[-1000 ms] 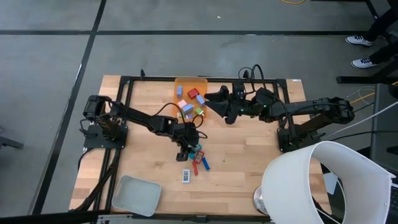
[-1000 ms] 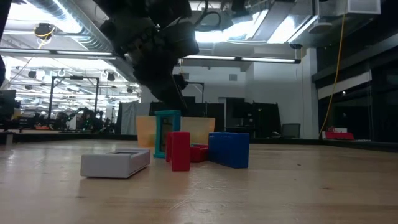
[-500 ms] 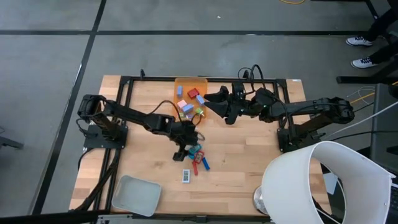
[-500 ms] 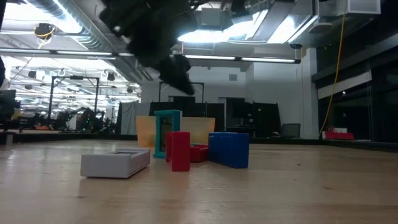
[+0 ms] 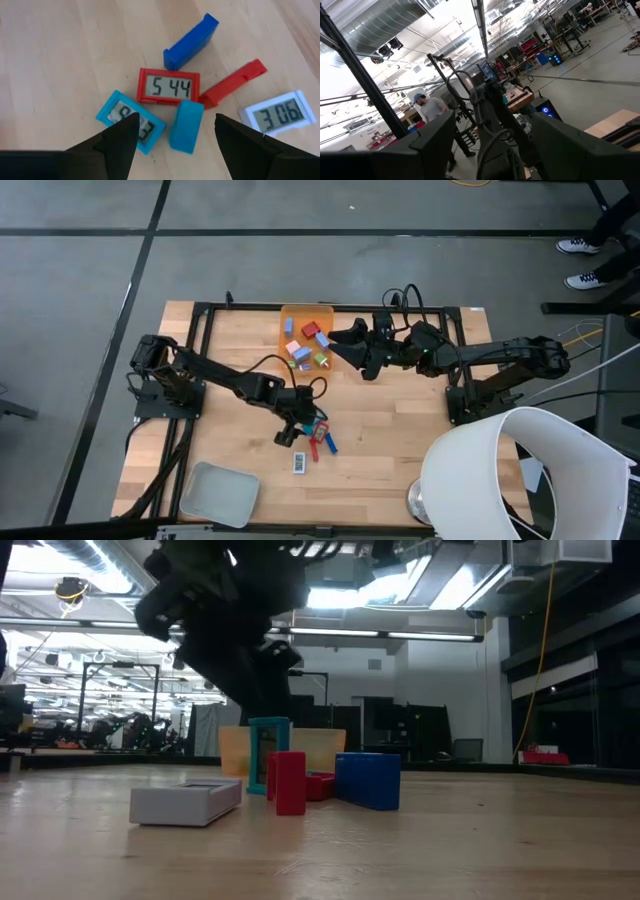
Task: Pick & Place Office items
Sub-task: Put the bottom light blue digital clock into the gray bin
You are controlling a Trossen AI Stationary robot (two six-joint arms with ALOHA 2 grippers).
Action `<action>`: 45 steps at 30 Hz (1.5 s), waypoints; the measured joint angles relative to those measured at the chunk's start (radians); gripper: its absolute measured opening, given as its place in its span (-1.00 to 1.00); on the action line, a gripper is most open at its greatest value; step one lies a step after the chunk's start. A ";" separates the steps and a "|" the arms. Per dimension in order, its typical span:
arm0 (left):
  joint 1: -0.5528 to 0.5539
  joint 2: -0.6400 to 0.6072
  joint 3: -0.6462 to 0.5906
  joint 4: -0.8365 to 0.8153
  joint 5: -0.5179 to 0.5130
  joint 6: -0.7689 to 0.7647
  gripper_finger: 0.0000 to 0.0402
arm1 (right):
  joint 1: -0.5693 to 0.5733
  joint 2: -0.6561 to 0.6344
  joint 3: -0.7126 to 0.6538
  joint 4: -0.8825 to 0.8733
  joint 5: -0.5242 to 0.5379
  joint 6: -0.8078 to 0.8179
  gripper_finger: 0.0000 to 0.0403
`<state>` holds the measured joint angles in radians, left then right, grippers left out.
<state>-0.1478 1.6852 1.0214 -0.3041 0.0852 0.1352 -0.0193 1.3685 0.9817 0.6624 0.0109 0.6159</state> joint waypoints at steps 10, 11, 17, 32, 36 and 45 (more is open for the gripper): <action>0.000 0.074 0.000 0.026 0.038 -0.011 0.26 | 0.000 0.000 0.000 -0.008 0.000 0.001 0.29; 0.000 0.079 0.000 0.025 0.038 -0.018 0.26 | 0.000 0.000 0.000 -0.010 0.000 0.001 0.29; 0.000 0.097 0.000 0.052 -0.006 -0.046 0.17 | 0.000 0.000 0.000 -0.016 0.000 0.001 0.29; 0.029 0.083 0.000 0.040 0.083 -0.178 -0.74 | 0.000 0.000 0.000 -0.020 0.007 0.001 0.30; 0.063 0.035 0.000 0.047 0.085 -0.205 -0.74 | 0.000 0.000 0.000 -0.020 0.007 0.002 0.30; 0.130 -0.199 0.000 -0.038 0.093 -0.257 -0.74 | 0.000 0.000 0.000 -0.018 0.007 0.008 0.30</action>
<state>-0.0174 1.4858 1.0210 -0.3424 0.1778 -0.1215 -0.0189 1.3685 0.9817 0.6447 0.0181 0.6235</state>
